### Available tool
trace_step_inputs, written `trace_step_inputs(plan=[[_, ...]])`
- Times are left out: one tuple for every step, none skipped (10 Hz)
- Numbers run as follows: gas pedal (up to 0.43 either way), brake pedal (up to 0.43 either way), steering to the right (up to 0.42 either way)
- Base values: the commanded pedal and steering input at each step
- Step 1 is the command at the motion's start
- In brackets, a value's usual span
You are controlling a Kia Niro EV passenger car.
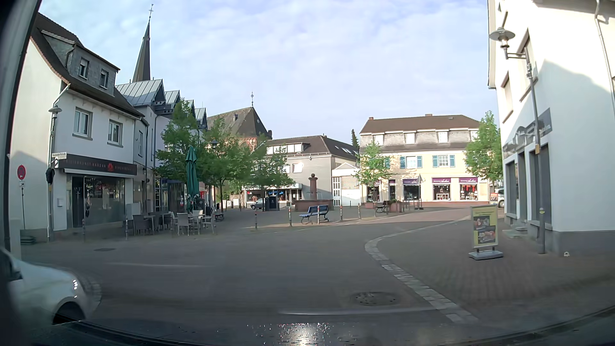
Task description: Follow the waypoints while adhering to traffic rules and regulations
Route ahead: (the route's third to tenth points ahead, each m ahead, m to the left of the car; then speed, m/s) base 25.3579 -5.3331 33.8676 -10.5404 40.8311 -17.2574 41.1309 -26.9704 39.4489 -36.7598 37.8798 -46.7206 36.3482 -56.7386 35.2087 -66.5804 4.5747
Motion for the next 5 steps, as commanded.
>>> trace_step_inputs(plan=[[0.020, 0.000, -0.074], [0.020, 0.000, -0.073], [0.020, 0.000, -0.070], [0.020, 0.000, -0.066], [0.020, 0.000, -0.059]])
